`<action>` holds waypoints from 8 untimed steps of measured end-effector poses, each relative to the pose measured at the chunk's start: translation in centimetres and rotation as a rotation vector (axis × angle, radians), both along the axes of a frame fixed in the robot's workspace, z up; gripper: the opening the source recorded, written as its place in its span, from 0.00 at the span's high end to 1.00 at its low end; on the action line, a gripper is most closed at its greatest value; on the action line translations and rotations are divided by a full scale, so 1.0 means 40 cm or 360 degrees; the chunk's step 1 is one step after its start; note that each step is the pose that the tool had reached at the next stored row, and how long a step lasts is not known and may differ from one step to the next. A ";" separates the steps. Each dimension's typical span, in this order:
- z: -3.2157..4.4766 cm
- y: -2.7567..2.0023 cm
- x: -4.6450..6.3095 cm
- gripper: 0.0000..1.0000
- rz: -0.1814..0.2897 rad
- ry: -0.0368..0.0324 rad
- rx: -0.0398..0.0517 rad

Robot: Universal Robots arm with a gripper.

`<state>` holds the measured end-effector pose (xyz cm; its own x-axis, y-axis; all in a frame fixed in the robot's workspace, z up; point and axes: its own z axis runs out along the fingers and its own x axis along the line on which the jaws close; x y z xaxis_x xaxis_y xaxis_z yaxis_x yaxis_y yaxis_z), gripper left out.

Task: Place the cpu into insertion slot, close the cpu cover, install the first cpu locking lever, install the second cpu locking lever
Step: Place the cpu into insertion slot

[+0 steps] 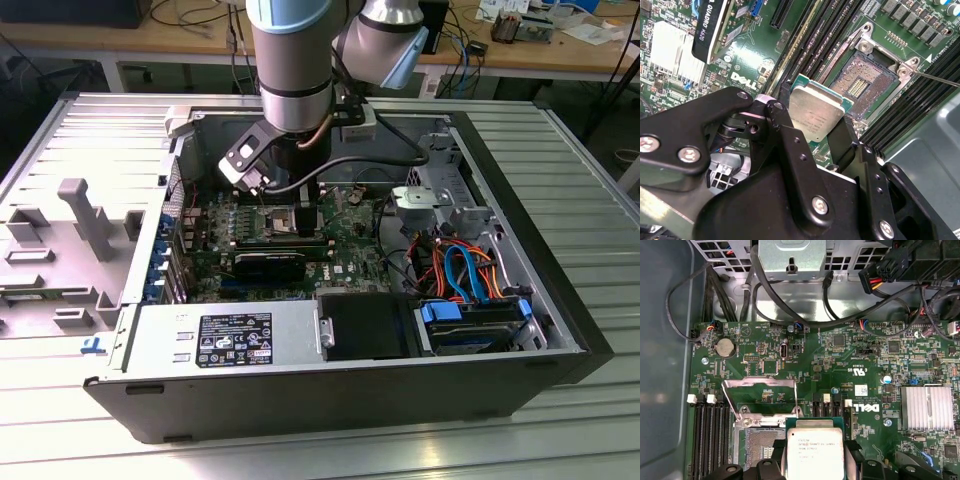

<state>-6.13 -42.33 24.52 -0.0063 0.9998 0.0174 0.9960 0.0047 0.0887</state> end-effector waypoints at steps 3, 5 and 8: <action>-0.001 0.000 0.000 0.45 0.0000 0.0000 0.0000; -0.002 0.000 0.000 0.45 0.0000 0.0000 0.0000; -0.003 0.001 0.000 0.45 0.0000 0.0000 0.0000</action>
